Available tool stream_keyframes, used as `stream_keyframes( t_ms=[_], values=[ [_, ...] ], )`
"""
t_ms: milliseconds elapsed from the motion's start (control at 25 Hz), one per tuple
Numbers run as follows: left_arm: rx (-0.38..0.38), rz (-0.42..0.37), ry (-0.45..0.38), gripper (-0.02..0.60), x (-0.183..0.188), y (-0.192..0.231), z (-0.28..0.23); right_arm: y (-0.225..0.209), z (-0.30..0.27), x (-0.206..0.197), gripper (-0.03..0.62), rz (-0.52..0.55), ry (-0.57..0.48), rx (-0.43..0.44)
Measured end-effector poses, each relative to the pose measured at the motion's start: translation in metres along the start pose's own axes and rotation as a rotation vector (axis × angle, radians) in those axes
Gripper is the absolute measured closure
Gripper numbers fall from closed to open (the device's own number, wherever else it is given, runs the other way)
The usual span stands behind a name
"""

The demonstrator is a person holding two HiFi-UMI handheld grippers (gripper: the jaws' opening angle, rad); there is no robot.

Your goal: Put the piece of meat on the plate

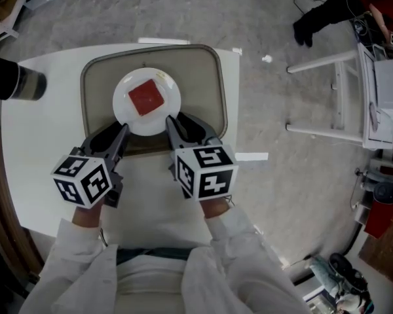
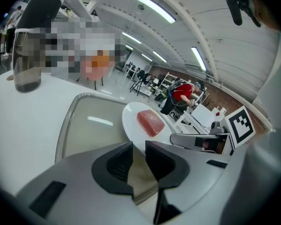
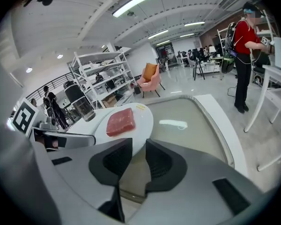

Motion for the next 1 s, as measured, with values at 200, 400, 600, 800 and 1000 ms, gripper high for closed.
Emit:
stream_keyframes(
  t_ms=[200,400,600,800,1000],
  values=[
    [0.004,0.003,0.036,0.505,0.009,0.009,-0.009,-0.003,-0.01,0.011,0.497,-0.019,0.041,0.006],
    [0.02,-0.004,0.066,0.505,0.008,0.013,-0.016,-0.006,-0.02,0.011,0.497,-0.019,0.097,-0.004],
    [0.043,-0.016,0.094,0.503,0.009,0.017,-0.021,-0.007,-0.028,0.013,0.496,-0.027,0.135,-0.018],
    [0.057,-0.006,0.11,0.502,0.008,0.019,-0.023,-0.007,-0.031,0.011,0.496,-0.028,0.155,-0.026],
    [0.059,0.003,0.107,0.502,0.01,0.017,-0.022,-0.006,-0.028,0.013,0.496,-0.015,0.147,-0.023]
  ],
)
Point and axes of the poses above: the fingertips, and each gripper's own axes: z backward along the fingers, y to its left, x out of its top, the point moved 7 cm from there along z, backward along the fingers, and after that the axes turned 7 degrees about y, right-handed, at the moved point
